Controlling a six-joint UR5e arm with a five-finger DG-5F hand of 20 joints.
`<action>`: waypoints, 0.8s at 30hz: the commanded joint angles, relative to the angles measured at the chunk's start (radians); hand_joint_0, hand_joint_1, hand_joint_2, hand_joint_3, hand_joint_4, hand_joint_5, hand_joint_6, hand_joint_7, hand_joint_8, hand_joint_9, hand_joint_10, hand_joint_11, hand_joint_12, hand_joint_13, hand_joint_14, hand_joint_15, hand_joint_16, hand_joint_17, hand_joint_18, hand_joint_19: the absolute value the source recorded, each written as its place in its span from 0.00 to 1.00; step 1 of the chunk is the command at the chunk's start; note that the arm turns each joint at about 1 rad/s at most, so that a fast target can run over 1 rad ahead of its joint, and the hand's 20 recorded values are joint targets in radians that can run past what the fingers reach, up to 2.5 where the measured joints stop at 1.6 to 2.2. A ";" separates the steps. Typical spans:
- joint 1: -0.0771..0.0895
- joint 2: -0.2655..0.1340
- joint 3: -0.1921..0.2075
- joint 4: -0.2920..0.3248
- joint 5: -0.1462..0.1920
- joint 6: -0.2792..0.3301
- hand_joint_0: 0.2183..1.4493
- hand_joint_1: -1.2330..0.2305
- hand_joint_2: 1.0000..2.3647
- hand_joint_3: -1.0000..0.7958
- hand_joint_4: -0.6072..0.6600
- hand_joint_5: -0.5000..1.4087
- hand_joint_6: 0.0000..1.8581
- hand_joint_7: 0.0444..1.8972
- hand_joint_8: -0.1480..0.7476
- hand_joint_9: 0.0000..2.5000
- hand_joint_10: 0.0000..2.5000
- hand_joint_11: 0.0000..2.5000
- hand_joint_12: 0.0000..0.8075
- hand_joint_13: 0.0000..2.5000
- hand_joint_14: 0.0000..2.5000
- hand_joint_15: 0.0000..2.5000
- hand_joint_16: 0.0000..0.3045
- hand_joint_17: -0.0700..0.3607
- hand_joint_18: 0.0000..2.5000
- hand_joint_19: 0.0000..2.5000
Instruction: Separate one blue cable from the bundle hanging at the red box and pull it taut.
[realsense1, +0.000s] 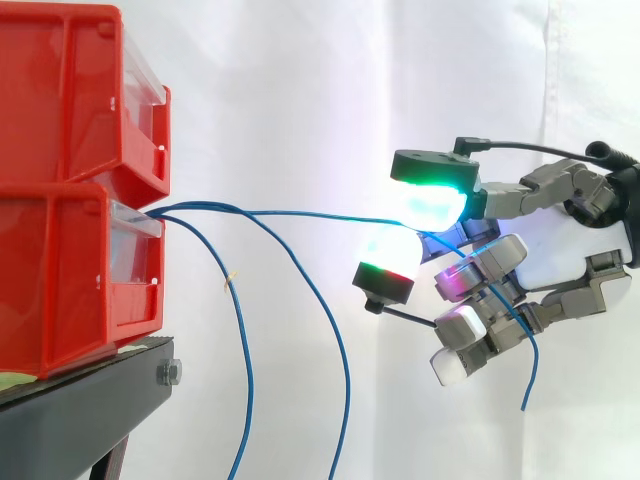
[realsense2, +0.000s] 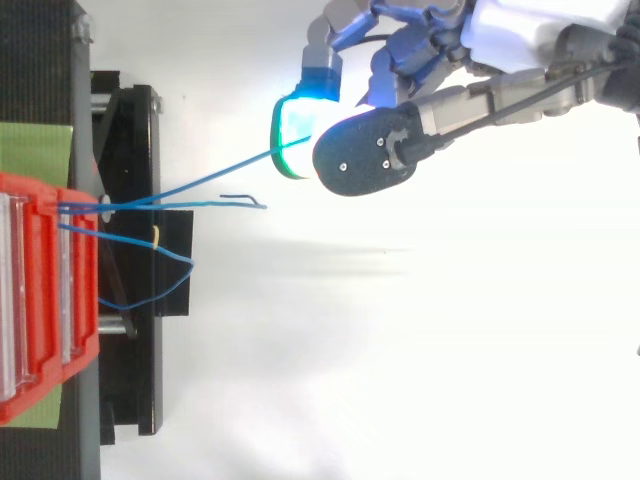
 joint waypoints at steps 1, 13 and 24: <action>0.000 0.000 0.000 0.001 0.002 0.003 0.28 0.41 0.00 0.28 0.52 0.14 0.49 0.46 0.47 0.32 0.45 0.53 0.42 0.39 0.01 0.36 0.14 0.38 0.26 0.21; 0.000 0.000 0.000 0.000 -0.001 0.001 0.34 0.49 0.01 0.31 0.51 0.14 0.50 0.49 0.46 0.34 0.41 0.55 0.41 0.39 0.01 0.35 0.13 0.37 0.26 0.22; 0.000 0.000 0.000 -0.002 -0.001 0.001 0.39 0.39 0.01 0.35 0.44 0.14 0.51 0.50 0.45 0.34 0.42 0.54 0.41 0.39 0.01 0.36 0.13 0.37 0.27 0.22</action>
